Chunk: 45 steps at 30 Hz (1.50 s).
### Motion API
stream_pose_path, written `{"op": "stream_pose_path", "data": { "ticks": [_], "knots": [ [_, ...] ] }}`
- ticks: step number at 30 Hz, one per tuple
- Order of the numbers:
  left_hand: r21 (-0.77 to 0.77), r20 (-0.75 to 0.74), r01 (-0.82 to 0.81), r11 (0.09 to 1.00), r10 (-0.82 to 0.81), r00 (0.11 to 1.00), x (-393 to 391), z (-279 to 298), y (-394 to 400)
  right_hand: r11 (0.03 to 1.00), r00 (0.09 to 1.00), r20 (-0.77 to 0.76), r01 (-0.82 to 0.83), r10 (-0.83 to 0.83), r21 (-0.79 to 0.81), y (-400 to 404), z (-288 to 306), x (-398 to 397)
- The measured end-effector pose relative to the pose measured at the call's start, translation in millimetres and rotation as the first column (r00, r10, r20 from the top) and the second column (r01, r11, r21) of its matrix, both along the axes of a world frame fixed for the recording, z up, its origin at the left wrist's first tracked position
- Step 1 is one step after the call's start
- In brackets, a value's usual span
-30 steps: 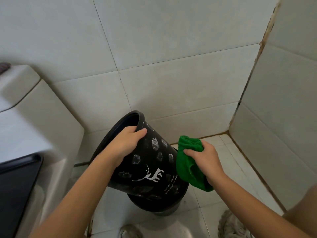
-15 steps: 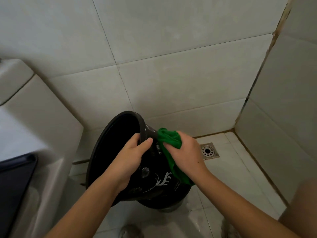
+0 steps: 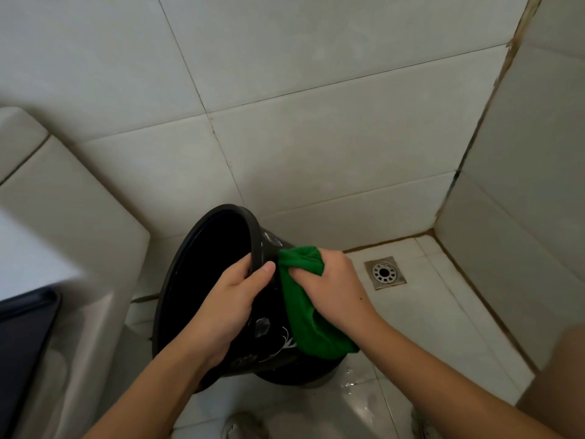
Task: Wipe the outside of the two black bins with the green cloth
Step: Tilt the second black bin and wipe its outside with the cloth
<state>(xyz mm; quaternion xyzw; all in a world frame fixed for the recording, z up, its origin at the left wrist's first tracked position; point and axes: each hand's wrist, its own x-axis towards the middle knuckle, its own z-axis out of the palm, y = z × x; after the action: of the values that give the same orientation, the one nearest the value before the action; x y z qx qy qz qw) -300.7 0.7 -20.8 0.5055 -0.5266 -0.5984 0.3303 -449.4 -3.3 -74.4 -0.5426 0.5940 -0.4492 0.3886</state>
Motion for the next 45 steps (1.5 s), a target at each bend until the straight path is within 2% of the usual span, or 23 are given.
{"op": "stream_pose_path", "data": {
  "ticks": [2,7,9,14,19,24,29,33,35,39,41,45],
  "knots": [
    [-0.003,-0.012,-0.016,1.0,0.016,1.0,1.4,0.0,-1.8,0.999,0.997,0.066,-0.04,0.042,-0.021,5.6,4.0,7.7],
    [0.01,-0.036,-0.013,1.0,0.013,0.999,2.0,0.3,1.3,0.993,0.991,-0.086,0.106,-0.102,0.049,-13.6,-7.9,-9.1],
    [-0.001,-0.03,-0.011,1.0,0.011,1.0,1.6,-1.2,2.5,0.991,0.989,-0.086,0.127,-0.123,0.043,-12.4,-7.9,-7.3],
    [-0.009,-0.041,-0.037,0.999,0.037,0.998,2.9,-2.8,3.2,0.999,1.0,0.022,-0.014,0.015,-0.036,2.5,2.9,8.4],
    [0.006,-0.045,-0.03,1.0,0.03,0.999,1.2,-2.0,4.3,0.996,0.997,-0.012,0.08,-0.08,-0.047,-6.3,-3.2,1.0],
    [0.004,-0.041,-0.047,0.999,0.047,0.998,-0.5,-1.3,4.9,0.993,0.998,0.057,-0.019,0.026,-0.12,10.6,1.9,14.7],
    [0.003,-0.04,-0.058,0.998,0.058,0.997,-4.5,-0.1,6.9,0.989,0.994,-0.027,0.102,-0.105,-0.103,-0.8,-0.5,8.7],
    [0.02,-0.044,-0.066,0.998,0.067,0.997,-6.4,0.5,7.4,0.988,1.0,0.014,0.004,-0.001,-0.153,13.4,6.2,18.0],
    [0.022,-0.037,-0.079,0.997,0.08,0.996,-6.5,1.3,7.4,0.991,1.0,0.029,0.012,-0.008,-0.135,10.5,4.8,16.0],
    [0.021,-0.012,-0.084,0.996,0.085,0.996,-8.3,2.2,9.7,0.992,0.99,-0.079,0.11,-0.115,-0.067,-5.8,-1.6,5.3],
    [0.017,0.001,-0.084,0.996,0.084,0.996,-9.1,2.2,10.8,0.993,0.991,-0.097,0.085,-0.094,-0.085,-4.8,2.3,7.3],
    [0.018,-0.005,-0.096,0.995,0.096,0.995,-11.4,3.0,11.3,0.996,1.0,-0.001,-0.008,0.008,-0.093,0.6,10.4,11.5]
  ]
}}
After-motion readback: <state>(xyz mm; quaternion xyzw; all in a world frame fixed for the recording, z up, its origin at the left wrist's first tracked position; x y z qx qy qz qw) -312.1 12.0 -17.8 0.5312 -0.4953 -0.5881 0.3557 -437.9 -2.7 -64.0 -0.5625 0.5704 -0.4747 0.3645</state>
